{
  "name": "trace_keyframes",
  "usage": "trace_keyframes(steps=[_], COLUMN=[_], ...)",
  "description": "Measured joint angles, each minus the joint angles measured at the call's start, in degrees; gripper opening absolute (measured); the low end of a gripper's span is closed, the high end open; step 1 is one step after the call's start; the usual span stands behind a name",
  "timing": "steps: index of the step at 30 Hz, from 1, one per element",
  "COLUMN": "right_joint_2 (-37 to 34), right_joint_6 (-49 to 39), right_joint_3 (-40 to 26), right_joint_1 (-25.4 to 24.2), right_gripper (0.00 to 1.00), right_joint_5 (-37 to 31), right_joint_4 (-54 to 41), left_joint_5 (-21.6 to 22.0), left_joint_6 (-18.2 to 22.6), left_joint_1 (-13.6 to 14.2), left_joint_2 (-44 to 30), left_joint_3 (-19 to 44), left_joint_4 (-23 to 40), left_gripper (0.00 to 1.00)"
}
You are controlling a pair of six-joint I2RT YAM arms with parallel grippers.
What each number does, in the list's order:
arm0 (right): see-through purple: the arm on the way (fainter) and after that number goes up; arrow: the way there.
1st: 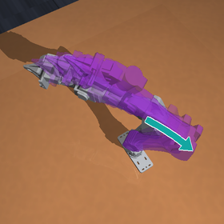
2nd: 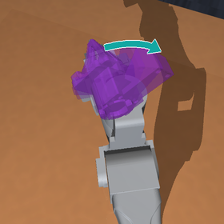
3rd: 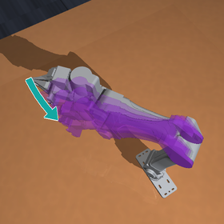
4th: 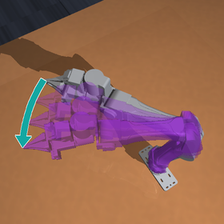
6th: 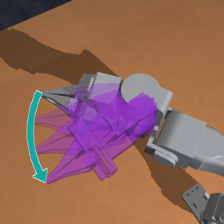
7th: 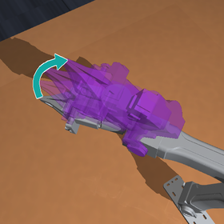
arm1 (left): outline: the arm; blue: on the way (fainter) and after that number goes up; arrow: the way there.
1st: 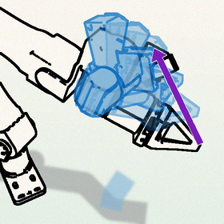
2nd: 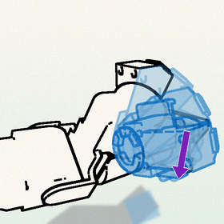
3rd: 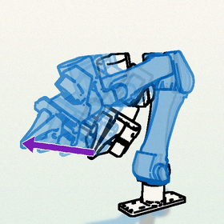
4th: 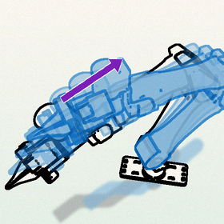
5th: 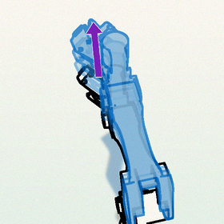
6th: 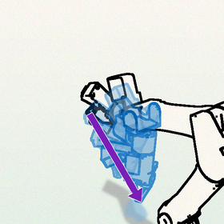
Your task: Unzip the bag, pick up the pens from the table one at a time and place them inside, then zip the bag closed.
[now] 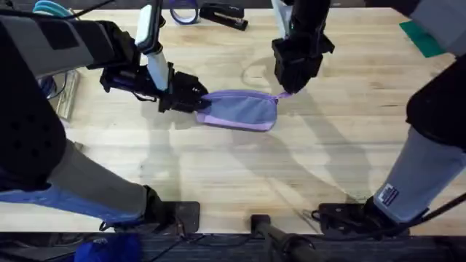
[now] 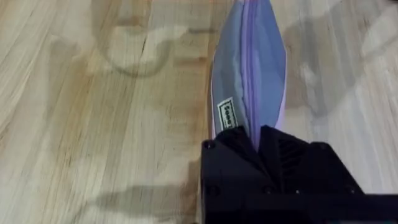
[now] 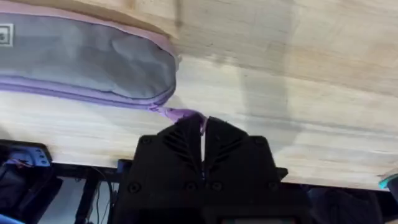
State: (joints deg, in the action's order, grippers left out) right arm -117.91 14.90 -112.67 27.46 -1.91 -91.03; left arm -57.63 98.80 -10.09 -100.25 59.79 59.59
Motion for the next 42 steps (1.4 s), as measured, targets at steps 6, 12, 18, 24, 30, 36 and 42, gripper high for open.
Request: trace_keyframes(steps=[6,12,18,24,30,36,42], right_joint_2=[0.6,0.7,0.7,0.7,1.6,7.7,14.5], right_joint_6=[0.0,1.7,4.3,5.5,5.9,6.1,6.1], right_joint_3=[8.0,19.4,28.7,29.5,29.5,28.7,23.5], right_joint_1=[-0.7,-3.2,-5.2,-5.0,-5.0,-5.0,-5.0], right_gripper=[0.033,0.032,0.033,0.033,0.033,0.033,0.096], right_joint_5=[0.2,-1.0,-1.6,-1.0,-0.8,-0.6,-0.1], right_joint_4=[2.2,8.1,16.6,17.5,17.7,17.5,16.4], left_joint_5=[0.0,0.4,0.4,0.4,0.4,0.4,0.4], left_joint_6=[0.0,0.0,0.0,0.0,0.0,0.0,0.0], left_joint_1=[0.0,0.0,-0.2,-0.2,-0.2,-0.2,-0.2], left_joint_2=[0.0,-0.1,-0.4,-0.4,-0.4,-0.4,-0.4], left_joint_3=[0.0,0.0,0.0,0.0,0.0,0.0,0.0], left_joint_4=[0.3,0.4,0.4,0.4,0.4,0.4,0.4], left_gripper=[0.042,0.042,0.042,0.042,0.042,0.042,0.042])
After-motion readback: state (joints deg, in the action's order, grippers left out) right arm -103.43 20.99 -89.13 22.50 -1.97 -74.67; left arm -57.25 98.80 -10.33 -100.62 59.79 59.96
